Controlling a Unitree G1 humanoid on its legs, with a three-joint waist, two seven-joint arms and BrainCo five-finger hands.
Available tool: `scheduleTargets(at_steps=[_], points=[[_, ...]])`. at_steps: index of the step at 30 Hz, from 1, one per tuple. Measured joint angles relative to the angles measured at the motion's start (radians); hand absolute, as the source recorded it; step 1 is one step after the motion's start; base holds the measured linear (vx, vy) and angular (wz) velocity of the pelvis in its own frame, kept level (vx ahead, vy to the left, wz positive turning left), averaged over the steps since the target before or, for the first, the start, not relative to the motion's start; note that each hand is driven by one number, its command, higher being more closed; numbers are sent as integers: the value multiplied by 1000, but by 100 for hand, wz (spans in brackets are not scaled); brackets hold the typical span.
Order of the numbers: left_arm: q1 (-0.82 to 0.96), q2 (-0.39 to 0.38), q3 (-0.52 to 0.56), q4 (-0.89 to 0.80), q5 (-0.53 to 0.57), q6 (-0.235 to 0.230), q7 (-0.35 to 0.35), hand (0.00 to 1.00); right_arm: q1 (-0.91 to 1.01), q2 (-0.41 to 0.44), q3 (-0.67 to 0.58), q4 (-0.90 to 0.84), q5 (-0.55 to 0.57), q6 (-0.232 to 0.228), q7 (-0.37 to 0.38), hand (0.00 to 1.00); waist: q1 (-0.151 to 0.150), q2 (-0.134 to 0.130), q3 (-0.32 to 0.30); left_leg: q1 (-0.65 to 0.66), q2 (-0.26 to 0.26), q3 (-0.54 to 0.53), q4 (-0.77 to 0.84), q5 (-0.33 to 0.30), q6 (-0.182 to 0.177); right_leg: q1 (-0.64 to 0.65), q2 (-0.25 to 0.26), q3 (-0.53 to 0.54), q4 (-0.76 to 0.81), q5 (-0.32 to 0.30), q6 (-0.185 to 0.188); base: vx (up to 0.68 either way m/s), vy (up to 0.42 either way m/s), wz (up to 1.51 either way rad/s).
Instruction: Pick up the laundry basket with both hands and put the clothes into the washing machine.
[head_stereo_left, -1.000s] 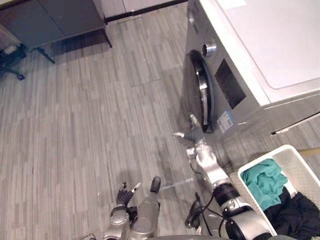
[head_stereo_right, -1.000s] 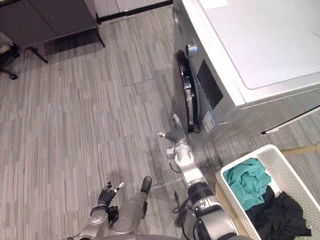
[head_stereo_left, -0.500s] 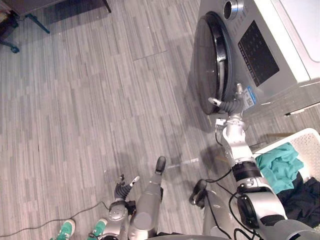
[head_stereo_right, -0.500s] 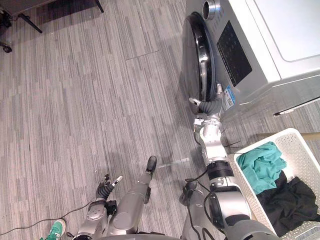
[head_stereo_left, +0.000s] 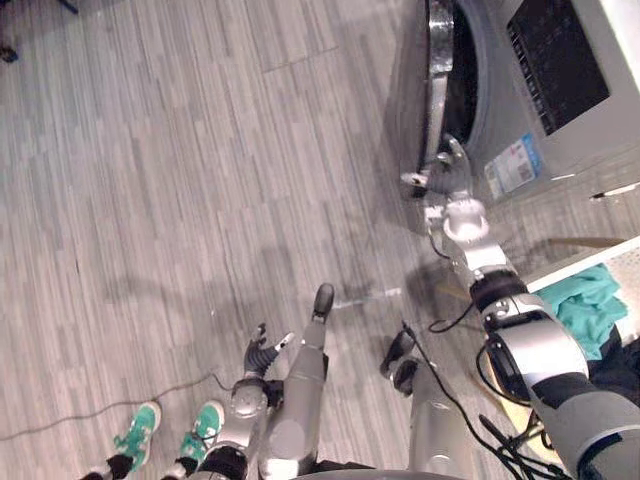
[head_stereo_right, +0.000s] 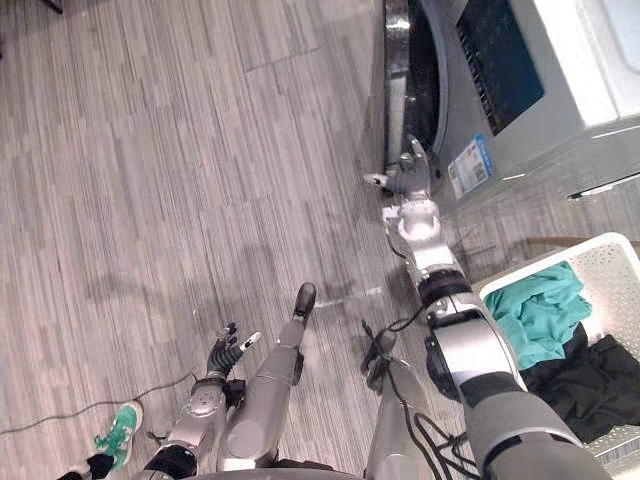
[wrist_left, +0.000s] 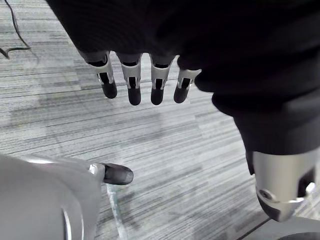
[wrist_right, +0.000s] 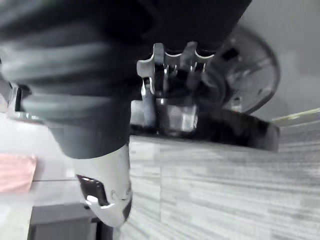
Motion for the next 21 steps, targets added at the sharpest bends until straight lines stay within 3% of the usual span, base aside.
scheduleTargets(at_steps=[3,6,9,11,15,18,21], points=[[-4,-2,0,-32,-3,1,4,0,-69,108,145,-136,-1,2,25,0,36,0,0,-8,-10,-43,-1,10,-16,3,-22,-49,49,-52,-10,77,-156,51],[-35,-6,-2,-52,-6,0,6,0,-209,233,206,-217,7,-33,52,0,74,2,-1,-10,-19,-87,9,20,-29,49,-40,-126,70,-91,-21,80,-218,89],[-38,-13,-2,-83,-15,-9,8,0,-313,265,205,-287,33,-79,57,0,101,2,-1,-10,-35,-120,29,23,-33,108,-43,-176,70,-112,-16,62,-122,87],[-36,-18,1,-83,-18,-14,10,0,-330,265,186,-311,60,-99,62,0,104,2,-1,-10,-44,-130,30,23,-33,121,-46,-187,71,-125,-13,32,-47,47],[-52,-25,0,-83,-18,-14,11,0,-285,216,168,-366,96,-97,58,0,99,0,0,-10,-40,-117,29,23,-33,116,-42,-173,64,-125,-13,-37,8,-10],[-102,-16,0,-83,-26,-12,18,0,-111,183,152,-510,93,-98,47,0,80,-27,6,-10,-15,-51,23,29,-27,77,-19,-103,48,-100,-21,-108,32,-70],[-185,15,-12,-108,-25,6,35,0,119,156,152,-585,33,-94,50,0,22,-68,26,3,25,23,16,33,-21,50,30,-20,1,-36,-25,-103,28,-90]])
